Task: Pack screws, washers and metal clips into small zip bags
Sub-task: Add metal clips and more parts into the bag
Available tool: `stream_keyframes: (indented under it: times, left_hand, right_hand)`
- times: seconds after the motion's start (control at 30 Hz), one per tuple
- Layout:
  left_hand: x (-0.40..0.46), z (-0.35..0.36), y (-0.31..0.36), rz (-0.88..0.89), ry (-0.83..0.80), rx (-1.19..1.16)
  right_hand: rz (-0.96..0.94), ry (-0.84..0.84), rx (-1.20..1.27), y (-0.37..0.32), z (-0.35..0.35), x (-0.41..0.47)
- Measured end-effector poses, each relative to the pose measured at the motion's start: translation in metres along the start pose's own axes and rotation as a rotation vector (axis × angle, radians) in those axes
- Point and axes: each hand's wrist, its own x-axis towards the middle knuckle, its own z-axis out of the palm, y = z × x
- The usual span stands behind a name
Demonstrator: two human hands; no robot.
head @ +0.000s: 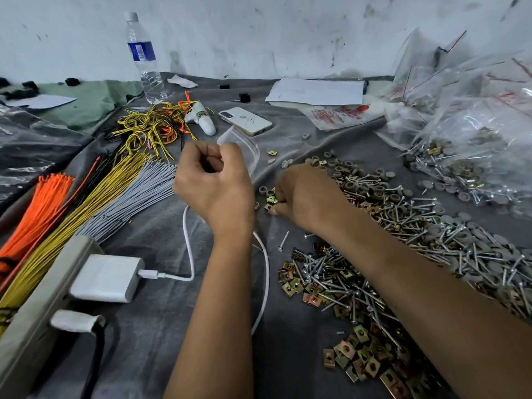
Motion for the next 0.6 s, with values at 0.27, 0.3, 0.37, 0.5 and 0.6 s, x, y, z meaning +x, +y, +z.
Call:
stream_keyframes:
  times: [0.27, 0.3, 0.37, 0.5, 0.6]
  left_hand:
    - [-0.003, 0.003, -0.010, -0.047, -0.121, 0.052]
    - [-0.003, 0.003, -0.011, -0.056, -0.130, 0.066]
    - [-0.003, 0.003, -0.013, -0.085, -0.165, 0.096]
    - [-0.008, 0.007, -0.016, -0.147, -0.395, 0.154]
    - [-0.016, 0.011, -0.014, -0.159, -0.608, 0.240]
  right_hand:
    - [0.000, -0.325, -0.080, -0.008, -0.010, 0.024]
    - [-0.018, -0.312, -0.079, -0.007, -0.009, 0.021]
    - [-0.081, -0.174, -0.076, 0.001, -0.001, 0.004]
    - [-0.167, 0.244, 0.184, 0.028, 0.005, -0.032]
    - [-0.138, 0.422, 0.475, 0.042, -0.003, -0.043]
